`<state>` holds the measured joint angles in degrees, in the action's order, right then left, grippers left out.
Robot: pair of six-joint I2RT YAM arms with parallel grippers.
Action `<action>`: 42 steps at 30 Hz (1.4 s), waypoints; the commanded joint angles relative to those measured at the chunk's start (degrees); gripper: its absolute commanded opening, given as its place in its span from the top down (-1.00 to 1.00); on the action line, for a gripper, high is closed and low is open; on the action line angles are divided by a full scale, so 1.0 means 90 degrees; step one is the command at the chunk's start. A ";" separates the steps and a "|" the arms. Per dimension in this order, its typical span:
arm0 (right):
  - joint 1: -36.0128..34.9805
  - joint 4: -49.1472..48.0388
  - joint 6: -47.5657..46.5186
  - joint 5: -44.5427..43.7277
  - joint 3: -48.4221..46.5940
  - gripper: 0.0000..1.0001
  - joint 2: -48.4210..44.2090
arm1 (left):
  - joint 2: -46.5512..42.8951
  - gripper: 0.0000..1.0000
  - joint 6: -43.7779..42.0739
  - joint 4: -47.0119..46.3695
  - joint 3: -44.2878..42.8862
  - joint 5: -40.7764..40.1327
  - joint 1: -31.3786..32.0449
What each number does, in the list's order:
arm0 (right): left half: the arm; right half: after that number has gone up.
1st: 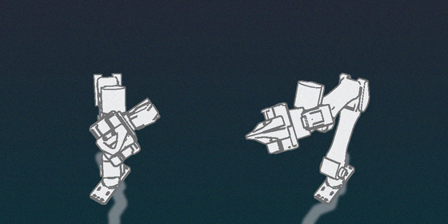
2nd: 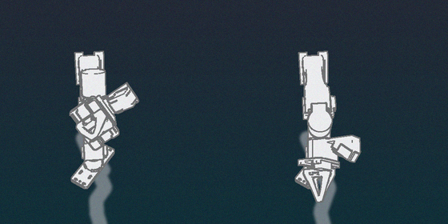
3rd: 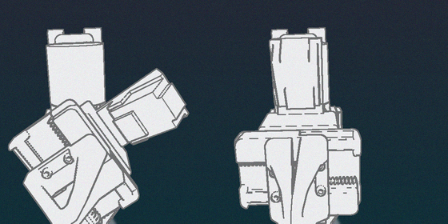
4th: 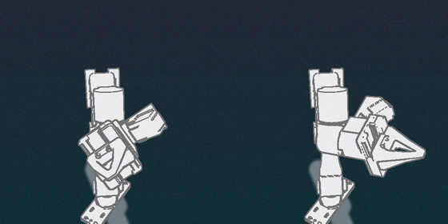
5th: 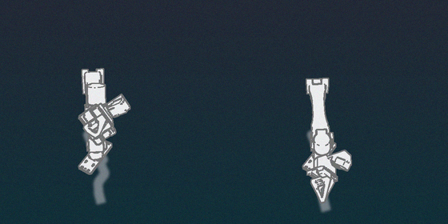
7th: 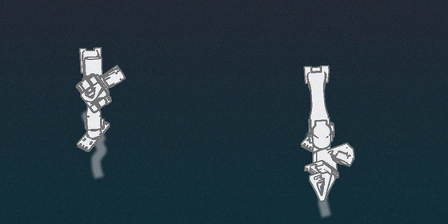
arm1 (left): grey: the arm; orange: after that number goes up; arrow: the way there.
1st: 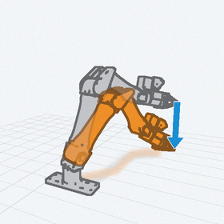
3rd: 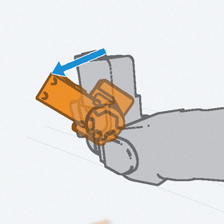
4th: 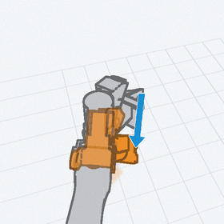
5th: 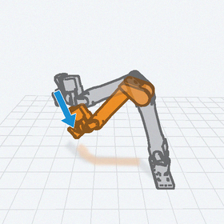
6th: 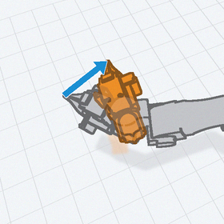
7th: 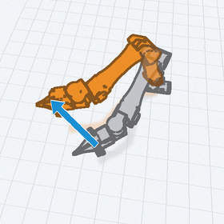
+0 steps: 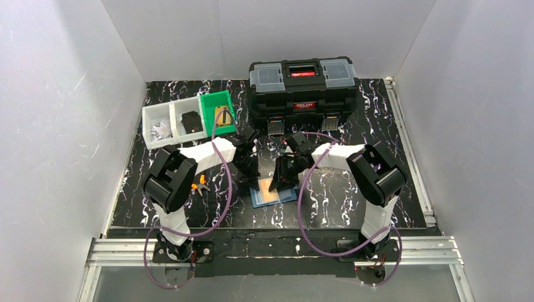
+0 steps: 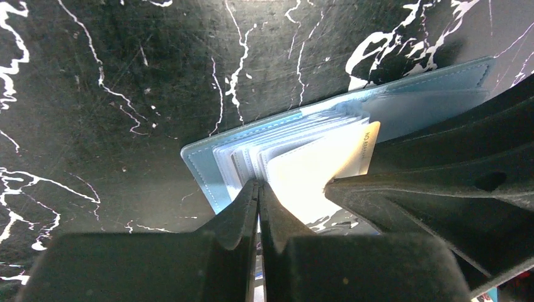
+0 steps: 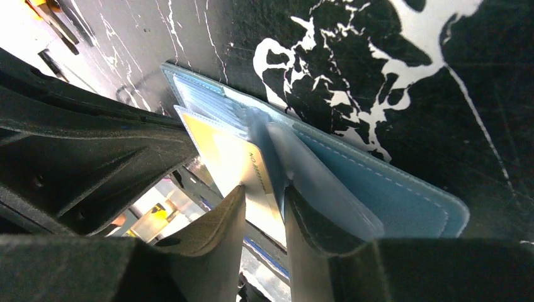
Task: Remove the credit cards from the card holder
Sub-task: Remove the credit card from the card holder.
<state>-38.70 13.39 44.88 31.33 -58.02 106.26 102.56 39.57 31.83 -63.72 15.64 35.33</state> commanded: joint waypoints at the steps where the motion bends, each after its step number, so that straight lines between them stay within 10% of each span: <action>1: 0.0010 -0.0507 0.0075 0.0132 0.0199 0.27 0.0159 | 0.0449 1.00 0.0137 0.0132 -0.0054 -0.0369 0.0221; 24: 0.0923 -0.4118 0.1872 0.1831 0.2061 0.24 -0.0139 | 0.0687 1.00 0.0217 0.0487 -0.0005 -0.0909 0.0225; 42: 0.0931 -0.4889 0.2279 0.1887 0.2248 0.82 0.0249 | 0.0736 1.00 0.0175 0.0516 -0.0022 -0.0932 0.0213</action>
<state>-30.33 -28.88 64.07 47.77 -38.35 107.42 104.71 42.19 34.63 -66.30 13.89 36.51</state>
